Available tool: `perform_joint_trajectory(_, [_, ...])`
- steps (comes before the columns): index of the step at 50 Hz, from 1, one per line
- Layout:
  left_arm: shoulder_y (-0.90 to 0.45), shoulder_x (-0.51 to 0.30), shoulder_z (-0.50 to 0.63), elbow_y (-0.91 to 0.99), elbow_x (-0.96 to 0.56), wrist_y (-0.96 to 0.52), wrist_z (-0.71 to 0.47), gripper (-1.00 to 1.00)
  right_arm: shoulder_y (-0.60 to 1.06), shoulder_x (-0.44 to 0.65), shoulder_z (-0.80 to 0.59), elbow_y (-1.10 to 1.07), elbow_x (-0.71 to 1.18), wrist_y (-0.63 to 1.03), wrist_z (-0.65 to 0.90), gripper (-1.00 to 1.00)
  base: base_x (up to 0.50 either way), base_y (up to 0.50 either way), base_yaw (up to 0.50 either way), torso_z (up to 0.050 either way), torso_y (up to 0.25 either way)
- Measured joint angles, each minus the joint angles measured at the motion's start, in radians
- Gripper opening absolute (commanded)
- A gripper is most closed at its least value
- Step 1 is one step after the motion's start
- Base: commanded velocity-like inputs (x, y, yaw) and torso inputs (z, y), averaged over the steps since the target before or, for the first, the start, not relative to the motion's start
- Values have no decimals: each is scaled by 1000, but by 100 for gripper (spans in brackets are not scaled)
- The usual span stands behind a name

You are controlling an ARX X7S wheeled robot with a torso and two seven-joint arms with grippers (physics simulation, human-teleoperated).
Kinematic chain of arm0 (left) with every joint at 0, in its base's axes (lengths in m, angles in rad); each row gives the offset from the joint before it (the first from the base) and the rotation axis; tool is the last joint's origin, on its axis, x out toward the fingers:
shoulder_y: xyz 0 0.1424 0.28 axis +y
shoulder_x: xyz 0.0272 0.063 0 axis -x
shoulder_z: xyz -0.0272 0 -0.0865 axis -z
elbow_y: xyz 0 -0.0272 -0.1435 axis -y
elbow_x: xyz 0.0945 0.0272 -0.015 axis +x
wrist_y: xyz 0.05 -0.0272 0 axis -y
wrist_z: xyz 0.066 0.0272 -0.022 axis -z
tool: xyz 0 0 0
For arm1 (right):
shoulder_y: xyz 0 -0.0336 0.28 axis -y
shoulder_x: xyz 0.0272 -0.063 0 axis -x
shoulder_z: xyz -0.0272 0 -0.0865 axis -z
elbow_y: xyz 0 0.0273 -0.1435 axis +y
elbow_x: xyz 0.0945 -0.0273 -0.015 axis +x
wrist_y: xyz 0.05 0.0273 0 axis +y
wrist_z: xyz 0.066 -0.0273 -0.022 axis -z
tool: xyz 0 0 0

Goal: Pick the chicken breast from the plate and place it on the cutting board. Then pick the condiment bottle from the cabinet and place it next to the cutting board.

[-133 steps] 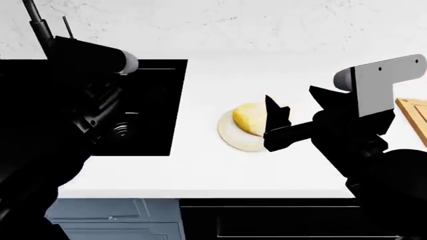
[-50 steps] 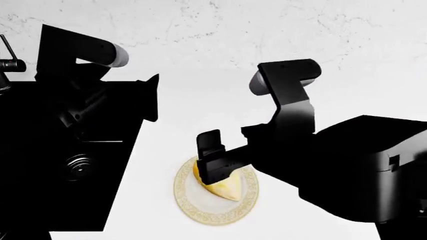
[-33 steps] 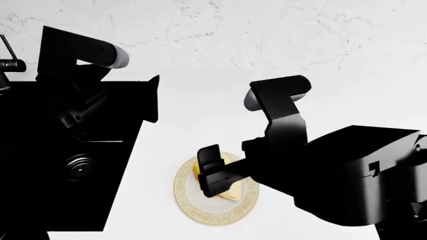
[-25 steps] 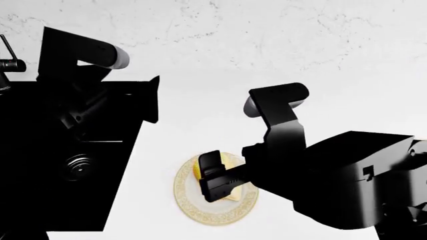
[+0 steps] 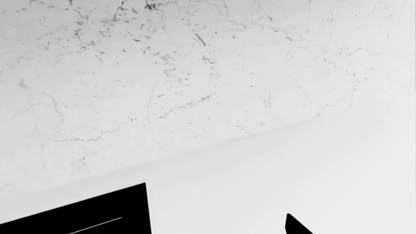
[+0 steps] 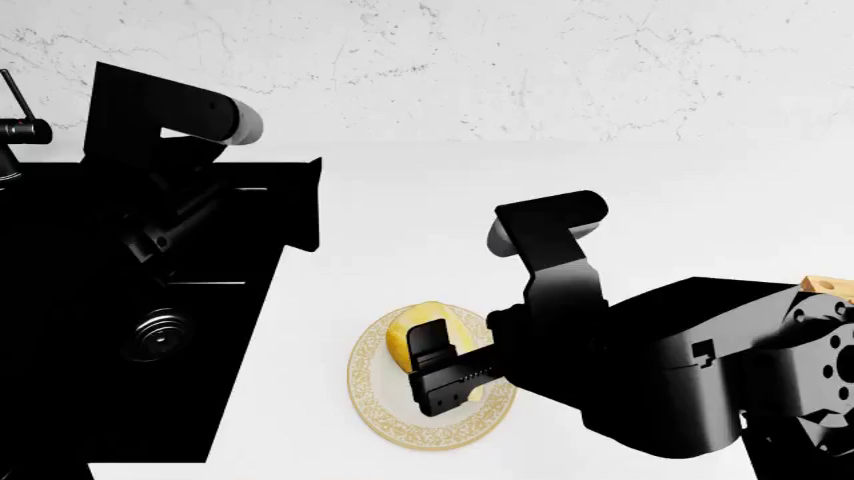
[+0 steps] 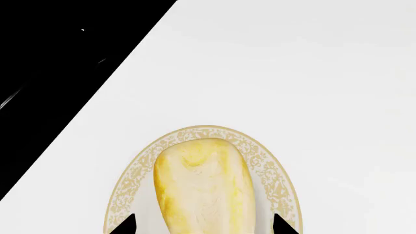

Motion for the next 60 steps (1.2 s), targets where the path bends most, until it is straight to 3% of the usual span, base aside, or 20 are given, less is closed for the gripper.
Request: perform_joint_trajectory(60, [21, -32, 29, -32, -77, 59, -61, 100, -38, -11, -46, 108, -139, 45, -183, 100, 0, 0, 0, 0, 0])
